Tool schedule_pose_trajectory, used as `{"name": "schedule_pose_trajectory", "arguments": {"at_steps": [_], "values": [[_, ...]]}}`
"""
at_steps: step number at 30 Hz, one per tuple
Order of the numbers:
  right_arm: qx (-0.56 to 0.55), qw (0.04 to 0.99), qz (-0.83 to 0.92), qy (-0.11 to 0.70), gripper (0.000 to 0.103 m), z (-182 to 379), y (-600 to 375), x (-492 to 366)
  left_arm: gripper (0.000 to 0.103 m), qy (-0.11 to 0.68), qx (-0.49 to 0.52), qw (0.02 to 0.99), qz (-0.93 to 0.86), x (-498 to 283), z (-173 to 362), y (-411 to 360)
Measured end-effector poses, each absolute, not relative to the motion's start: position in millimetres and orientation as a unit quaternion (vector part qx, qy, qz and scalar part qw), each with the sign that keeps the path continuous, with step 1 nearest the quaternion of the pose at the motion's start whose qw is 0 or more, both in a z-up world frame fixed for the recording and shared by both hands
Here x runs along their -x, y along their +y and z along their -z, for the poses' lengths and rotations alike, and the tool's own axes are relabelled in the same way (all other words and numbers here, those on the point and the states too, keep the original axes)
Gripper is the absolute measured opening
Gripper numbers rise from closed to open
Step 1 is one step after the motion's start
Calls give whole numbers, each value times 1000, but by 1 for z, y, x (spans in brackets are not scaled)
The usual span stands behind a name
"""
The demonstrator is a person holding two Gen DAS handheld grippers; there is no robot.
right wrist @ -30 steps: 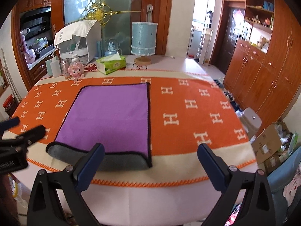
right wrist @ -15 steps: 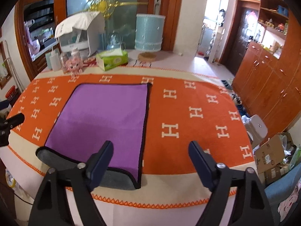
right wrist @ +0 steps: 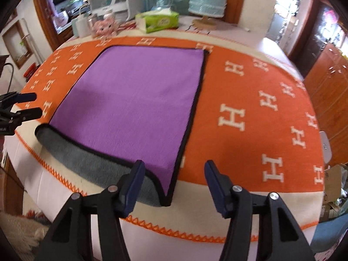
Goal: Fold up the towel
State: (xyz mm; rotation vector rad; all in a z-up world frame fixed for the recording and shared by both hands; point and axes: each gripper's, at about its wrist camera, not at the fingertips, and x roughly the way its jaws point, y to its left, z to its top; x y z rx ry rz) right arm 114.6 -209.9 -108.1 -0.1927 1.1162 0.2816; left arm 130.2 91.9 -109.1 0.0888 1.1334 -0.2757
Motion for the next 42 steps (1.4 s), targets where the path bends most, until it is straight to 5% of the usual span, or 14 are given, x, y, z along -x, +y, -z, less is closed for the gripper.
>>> {"name": "schedule_pose_trajectory", "arguments": {"at_steps": [13,26,30,37,42], "values": [[119,809,-184,546,55,124,-204,-115,82,581,-38,791,189,-133,132,90],[102,786,-223,568,28,130,-206,-118,81,584,-42,777,232,-134,135,84],[97,780,-232,574,21,131,-206,-117,58,597,-44,766,235,-137,140,80],[105,777,-236,574,17,131,-203,-114,51,609,-46,753,247,-133,142,76],[108,778,-236,572,14,129,-203,-113,30,613,-52,747,252,-129,143,74]]}}
